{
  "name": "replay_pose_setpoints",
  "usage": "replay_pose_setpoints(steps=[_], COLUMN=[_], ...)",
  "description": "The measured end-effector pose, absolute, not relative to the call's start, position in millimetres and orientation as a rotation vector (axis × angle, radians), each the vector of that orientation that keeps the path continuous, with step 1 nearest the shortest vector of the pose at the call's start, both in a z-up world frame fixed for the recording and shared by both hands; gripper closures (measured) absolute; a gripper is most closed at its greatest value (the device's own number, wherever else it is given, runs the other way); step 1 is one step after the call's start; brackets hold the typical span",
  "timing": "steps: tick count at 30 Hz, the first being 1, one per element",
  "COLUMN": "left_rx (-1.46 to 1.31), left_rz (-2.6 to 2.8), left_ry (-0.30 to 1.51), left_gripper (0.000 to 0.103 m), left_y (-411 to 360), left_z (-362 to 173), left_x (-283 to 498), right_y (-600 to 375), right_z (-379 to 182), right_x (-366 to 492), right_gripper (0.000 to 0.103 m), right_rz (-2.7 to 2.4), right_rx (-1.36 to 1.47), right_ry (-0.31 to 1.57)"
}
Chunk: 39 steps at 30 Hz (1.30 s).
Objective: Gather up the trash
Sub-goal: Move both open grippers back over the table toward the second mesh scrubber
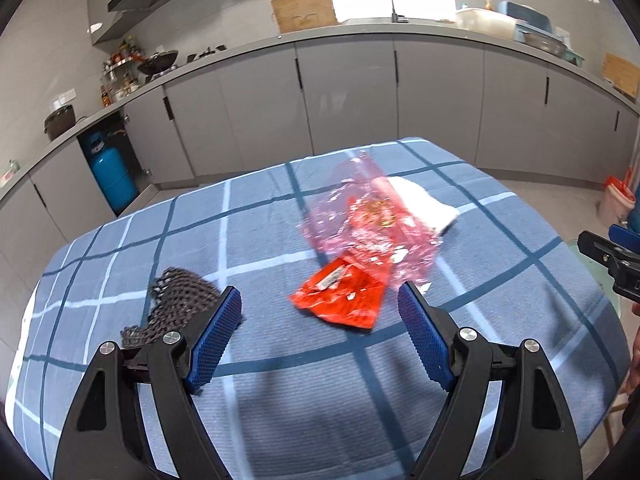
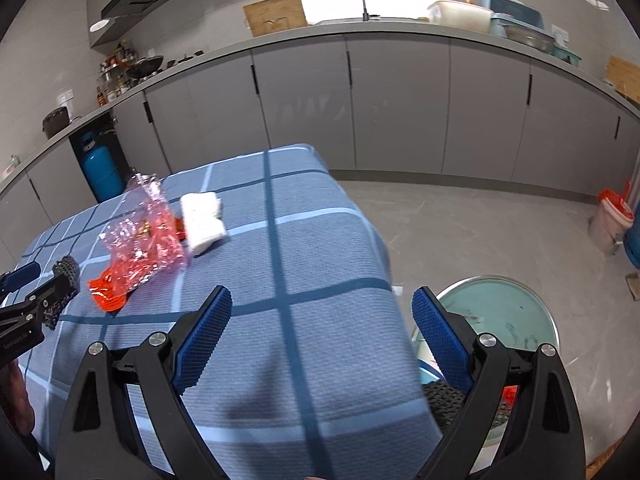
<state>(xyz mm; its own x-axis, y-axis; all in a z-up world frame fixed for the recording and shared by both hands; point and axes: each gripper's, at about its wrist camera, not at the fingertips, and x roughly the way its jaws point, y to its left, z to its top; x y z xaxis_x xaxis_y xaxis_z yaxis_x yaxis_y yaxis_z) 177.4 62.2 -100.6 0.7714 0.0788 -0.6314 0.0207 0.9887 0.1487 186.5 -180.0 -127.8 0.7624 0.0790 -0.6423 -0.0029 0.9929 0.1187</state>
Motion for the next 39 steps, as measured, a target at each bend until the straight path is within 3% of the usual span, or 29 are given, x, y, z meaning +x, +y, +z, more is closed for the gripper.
replay_pose_setpoints(steps=[39], left_rx=[0.005], left_rz=[0.329], left_ry=[0.773], left_gripper=[0.023], left_y=[218], left_z=[-121], left_x=[185], right_y=[-58], right_z=[-125], right_x=[244], right_gripper=[0.011], right_rz=[0.259], right_rx=[-0.025], right_ry=[0.708])
